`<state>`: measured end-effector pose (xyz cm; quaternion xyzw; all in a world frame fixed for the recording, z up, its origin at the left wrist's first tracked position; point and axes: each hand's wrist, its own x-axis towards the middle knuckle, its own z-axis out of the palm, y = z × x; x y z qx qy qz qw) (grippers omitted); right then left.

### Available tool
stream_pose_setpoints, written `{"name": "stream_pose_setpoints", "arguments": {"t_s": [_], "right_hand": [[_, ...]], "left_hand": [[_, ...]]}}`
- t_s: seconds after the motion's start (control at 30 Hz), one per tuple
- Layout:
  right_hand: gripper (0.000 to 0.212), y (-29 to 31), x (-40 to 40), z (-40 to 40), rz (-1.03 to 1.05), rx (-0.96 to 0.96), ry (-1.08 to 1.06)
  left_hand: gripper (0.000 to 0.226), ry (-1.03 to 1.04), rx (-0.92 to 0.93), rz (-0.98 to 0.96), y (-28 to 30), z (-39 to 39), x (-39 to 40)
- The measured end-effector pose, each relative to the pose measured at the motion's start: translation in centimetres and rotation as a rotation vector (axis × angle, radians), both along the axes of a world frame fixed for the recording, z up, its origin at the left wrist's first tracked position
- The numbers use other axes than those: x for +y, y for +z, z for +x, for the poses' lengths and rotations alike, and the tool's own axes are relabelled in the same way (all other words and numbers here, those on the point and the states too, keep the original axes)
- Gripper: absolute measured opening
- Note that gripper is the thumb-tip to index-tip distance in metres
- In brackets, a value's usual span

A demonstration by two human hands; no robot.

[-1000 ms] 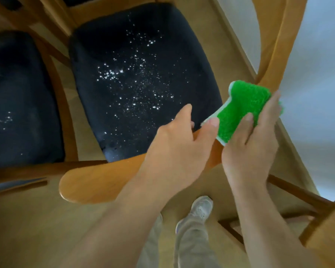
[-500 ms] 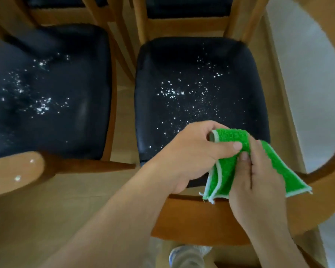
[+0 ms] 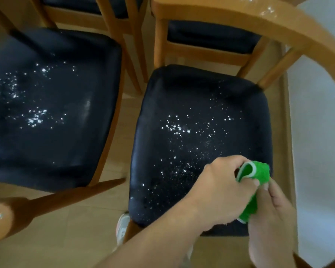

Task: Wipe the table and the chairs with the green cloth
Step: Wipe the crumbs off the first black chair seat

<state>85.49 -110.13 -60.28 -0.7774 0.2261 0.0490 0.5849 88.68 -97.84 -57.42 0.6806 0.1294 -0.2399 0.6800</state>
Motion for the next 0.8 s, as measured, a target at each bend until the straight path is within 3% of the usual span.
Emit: {"name": "stream_pose_setpoints", "arguments": {"t_s": [0.1, 0.17, 0.23, 0.33, 0.43, 0.53, 0.63, 0.73, 0.8], "right_hand": [[0.035, -0.4, -2.0, 4.0, -0.133, -0.098, 0.078], [0.039, -1.6, -2.3, 6.5, -0.238, -0.059, 0.250], [0.044, -4.1, -1.4, 8.4, -0.423, 0.042, 0.483], [0.064, -8.3, 2.2, 9.6, -0.570, 0.269, 0.747], [0.077, -12.0, 5.6, 9.5, -0.713, 0.328, 0.765], [0.083, -14.3, 8.4, 9.1, -0.808, 0.340, 0.630], [0.081, -15.7, 8.9, 10.4, -0.895, 0.246, 0.586], [0.076, -16.3, 6.6, 14.4, -1.003, 0.061, 0.656], [0.075, -16.7, 5.3, 18.1, -1.057, -0.043, 0.707]], "left_hand": [[0.007, 0.087, 0.045, -0.103, -0.4, 2.3, -1.2], [0.007, 0.151, 0.062, -0.042, -2.0, 3.5, -0.6], [0.005, 0.193, 0.121, 0.185, -5.1, 4.3, 1.2], [0.009, 0.050, 0.228, 0.640, -9.7, 3.3, 4.8], [0.023, 0.133, 0.232, 0.738, -12.5, 1.5, 8.6], [0.046, 0.313, 0.287, 0.747, -14.2, 1.3, 12.0], [0.064, 0.403, 0.478, 0.643, -15.8, 2.5, 13.7], [0.061, 0.529, 0.643, 0.372, -17.6, 3.5, 13.9], [0.051, 0.523, 0.589, 0.416, -18.7, 3.3, 13.7]]}}
